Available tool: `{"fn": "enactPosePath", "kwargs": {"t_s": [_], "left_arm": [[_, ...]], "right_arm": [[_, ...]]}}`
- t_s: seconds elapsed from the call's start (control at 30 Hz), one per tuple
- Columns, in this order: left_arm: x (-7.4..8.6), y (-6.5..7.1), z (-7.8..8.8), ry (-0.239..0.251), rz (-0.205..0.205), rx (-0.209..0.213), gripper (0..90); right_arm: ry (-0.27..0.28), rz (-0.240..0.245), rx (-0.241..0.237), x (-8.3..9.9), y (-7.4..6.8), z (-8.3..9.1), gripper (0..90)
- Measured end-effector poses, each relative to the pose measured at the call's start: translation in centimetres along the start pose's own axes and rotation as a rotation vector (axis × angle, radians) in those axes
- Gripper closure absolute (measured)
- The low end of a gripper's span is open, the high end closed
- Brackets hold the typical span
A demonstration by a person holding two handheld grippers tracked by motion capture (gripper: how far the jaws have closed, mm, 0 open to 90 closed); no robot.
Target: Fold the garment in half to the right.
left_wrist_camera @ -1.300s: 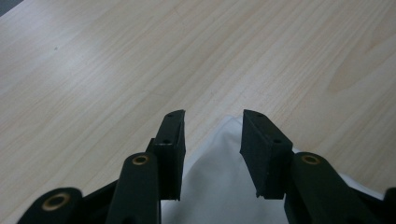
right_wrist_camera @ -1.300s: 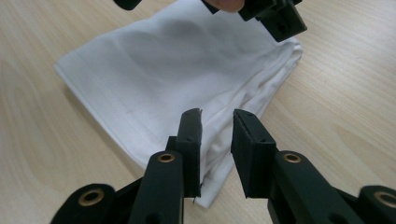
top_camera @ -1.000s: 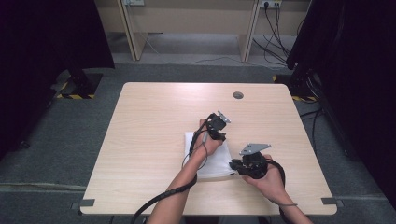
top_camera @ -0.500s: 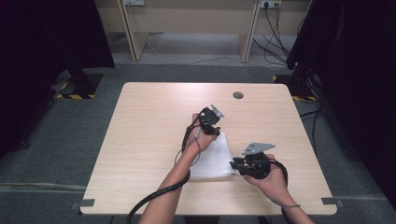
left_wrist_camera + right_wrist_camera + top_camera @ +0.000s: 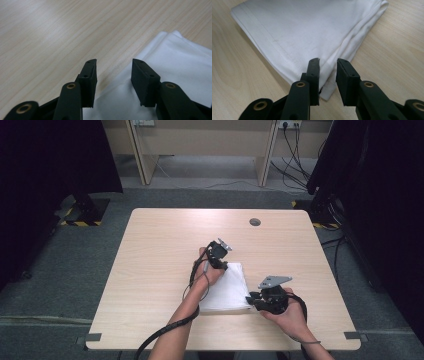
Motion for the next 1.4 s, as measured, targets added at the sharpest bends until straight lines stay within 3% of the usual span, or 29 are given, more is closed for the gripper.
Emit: {"fn": "enactPosePath", "kwargs": {"t_s": [0.2, 0.33, 0.63, 0.77, 1.07, 1.23, 1.4], "left_arm": [[-0.1, -0.7, 2.3, 0.056, 0.009, 0.000, 53.5], [0.5, -1.0, 3.2, 0.057, 0.028, -0.003, 53.5], [0.9, -0.7, 1.1, 0.050, 0.073, 0.003, 53.0], [0.5, -0.4, 0.8, 0.041, 0.048, -0.003, 52.2], [-0.3, -2.0, 4.6, 0.088, 0.052, -0.048, 47.4], [0.5, -2.2, 5.7, 0.042, 0.032, -0.034, 46.5], [1.8, -1.9, 4.4, 0.011, 0.048, -0.014, 46.4]], "right_arm": [[0.037, -0.017, 0.013, -0.4, 0.3, 0.8, 69.5], [0.031, -0.020, 0.016, -0.4, 0.5, 0.7, 69.0], [-0.006, -0.018, 0.016, 0.0, 0.4, -0.1, 69.3], [0.001, -0.021, 0.013, -0.1, 0.5, -0.1, 69.1], [0.022, -0.030, 0.013, -0.5, 0.5, 0.4, 67.5], [0.002, -0.032, 0.009, -0.2, 0.7, 0.1, 66.9], [-0.009, -0.033, 0.009, 0.0, 0.7, 0.0, 67.0]]}}
Point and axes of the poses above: each handheld gripper's, and its own axes: z roughly backward along the jaws, x roughly out of its underside, y roughly to its right, the point moved 4 cm from there along -z, roughly forward along the jaws, and after that the axes turned 4 degrees about y, right-handed, at the moved point
